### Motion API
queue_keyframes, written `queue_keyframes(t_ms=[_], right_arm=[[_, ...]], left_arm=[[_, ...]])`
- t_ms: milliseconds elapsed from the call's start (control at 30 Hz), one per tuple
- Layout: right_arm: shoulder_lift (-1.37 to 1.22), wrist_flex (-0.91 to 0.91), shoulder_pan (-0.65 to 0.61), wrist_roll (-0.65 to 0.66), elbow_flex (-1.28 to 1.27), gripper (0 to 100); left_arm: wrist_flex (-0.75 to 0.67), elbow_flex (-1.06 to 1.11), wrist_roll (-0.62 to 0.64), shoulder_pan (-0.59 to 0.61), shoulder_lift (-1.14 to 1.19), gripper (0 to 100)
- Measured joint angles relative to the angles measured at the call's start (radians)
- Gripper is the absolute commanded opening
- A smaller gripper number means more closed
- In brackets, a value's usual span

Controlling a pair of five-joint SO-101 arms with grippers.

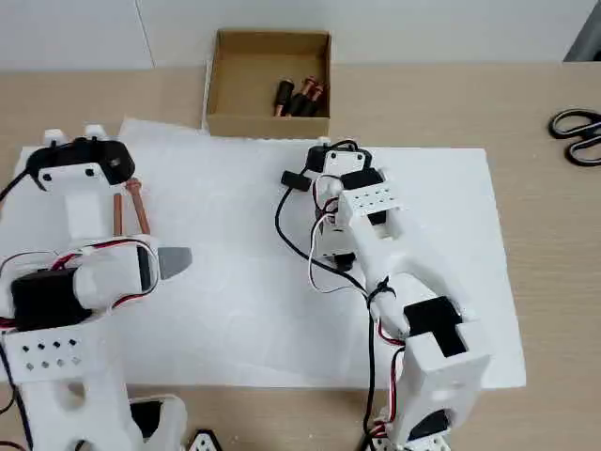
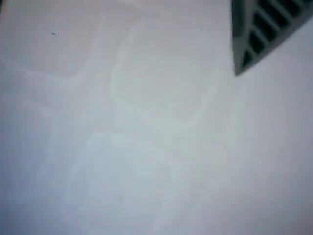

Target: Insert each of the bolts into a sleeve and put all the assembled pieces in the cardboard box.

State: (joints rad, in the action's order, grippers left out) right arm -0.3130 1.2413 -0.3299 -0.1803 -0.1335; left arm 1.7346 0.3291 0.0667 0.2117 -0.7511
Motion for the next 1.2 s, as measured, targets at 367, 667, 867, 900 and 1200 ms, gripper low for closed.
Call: queue_keyframes(t_ms=[367,667,867,900,1200], right_arm=[[0.135,0.144,0.014,0.006,0.049,0.4],[0.269,0.146,0.014,0.146,0.049,0.4],[0.275,0.147,0.020,0.150,0.049,0.4],[0.275,0.147,0.020,0.150,0.049,0.4],[0.275,0.149,0.021,0.150,0.049,0.4]], left_arm=[[0.000,-0.239,-0.032,0.061,0.245,31],[-0.002,-0.535,-0.038,0.094,0.772,31],[-0.023,-0.692,-0.002,0.094,1.097,31],[-0.032,-0.720,0.012,0.094,1.140,31],[-0.091,-0.956,0.095,0.095,1.442,31]])
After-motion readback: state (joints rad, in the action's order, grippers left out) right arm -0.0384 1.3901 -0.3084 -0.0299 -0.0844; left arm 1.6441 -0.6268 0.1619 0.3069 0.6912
